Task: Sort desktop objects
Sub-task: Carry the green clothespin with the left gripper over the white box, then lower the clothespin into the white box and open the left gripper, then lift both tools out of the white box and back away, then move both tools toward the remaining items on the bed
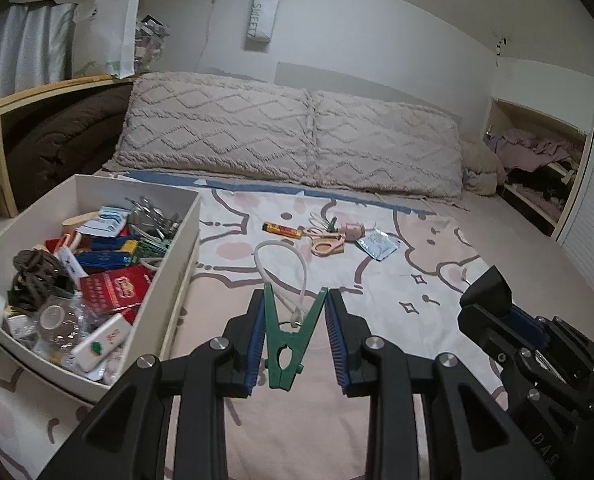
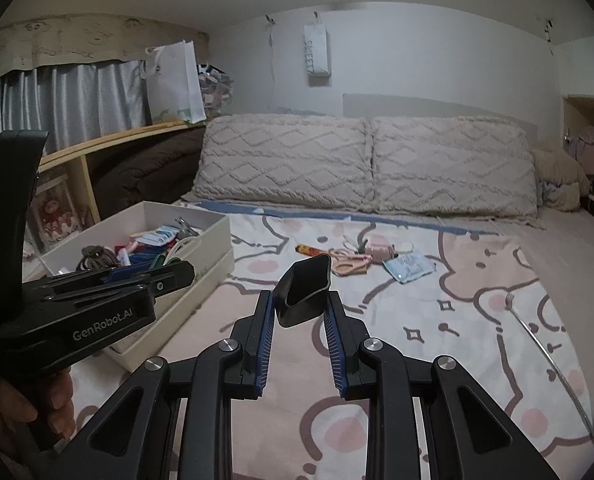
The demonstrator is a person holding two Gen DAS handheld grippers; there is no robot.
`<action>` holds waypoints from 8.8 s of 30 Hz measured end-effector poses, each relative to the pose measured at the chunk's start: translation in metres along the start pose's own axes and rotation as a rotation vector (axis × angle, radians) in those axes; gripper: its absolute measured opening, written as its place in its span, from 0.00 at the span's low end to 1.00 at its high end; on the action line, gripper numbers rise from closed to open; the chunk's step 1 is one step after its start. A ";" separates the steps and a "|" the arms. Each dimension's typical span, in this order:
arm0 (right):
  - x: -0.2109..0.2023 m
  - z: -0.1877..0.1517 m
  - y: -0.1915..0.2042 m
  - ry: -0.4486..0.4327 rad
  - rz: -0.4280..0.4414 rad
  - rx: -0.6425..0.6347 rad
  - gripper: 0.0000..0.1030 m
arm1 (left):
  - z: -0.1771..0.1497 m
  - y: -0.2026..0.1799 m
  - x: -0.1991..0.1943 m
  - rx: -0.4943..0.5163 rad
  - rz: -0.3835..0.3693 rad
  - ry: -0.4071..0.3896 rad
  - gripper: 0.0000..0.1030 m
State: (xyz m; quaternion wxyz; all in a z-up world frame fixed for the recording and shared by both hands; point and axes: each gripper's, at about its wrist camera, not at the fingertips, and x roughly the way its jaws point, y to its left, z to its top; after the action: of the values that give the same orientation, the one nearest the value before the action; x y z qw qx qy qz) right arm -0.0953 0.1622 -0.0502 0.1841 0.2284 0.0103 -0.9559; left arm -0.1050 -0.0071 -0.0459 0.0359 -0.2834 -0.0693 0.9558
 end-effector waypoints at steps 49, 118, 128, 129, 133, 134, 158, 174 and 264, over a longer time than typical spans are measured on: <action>0.097 0.037 0.150 0.167 0.364 -0.012 0.26 | 0.000 0.222 -0.041 -0.151 0.287 -0.075 0.28; 0.289 0.064 0.198 0.538 0.451 0.046 0.26 | 0.105 0.275 0.149 0.192 0.265 0.422 0.30; 0.289 0.063 0.198 0.545 0.443 0.041 0.26 | 0.106 0.282 0.129 0.150 0.288 0.364 0.61; 0.289 0.063 0.198 0.549 0.443 0.042 0.26 | 0.106 0.281 0.128 0.149 0.287 0.363 0.61; 0.290 0.062 0.197 0.554 0.445 0.048 0.26 | 0.102 0.280 0.126 0.153 0.285 0.372 0.61; 0.289 0.062 0.196 0.554 0.448 0.054 0.26 | 0.102 0.281 0.126 0.151 0.284 0.373 0.61; 0.230 0.100 0.178 0.334 0.281 -0.075 0.88 | 0.106 0.263 0.078 0.093 0.266 0.311 0.74; 0.183 0.116 0.165 0.286 0.255 -0.085 1.00 | 0.110 0.237 0.031 0.072 0.249 0.254 1.00; 0.097 0.076 -0.176 0.258 -0.021 0.013 1.00 | 0.124 -0.030 0.137 0.151 0.034 0.170 1.00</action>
State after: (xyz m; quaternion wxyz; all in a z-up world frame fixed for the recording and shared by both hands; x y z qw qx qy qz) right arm -0.2711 0.2844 -0.0366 0.1695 0.3504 0.0300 -0.9206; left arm -0.2863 0.0235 -0.0122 0.0466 -0.3612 0.0112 0.9313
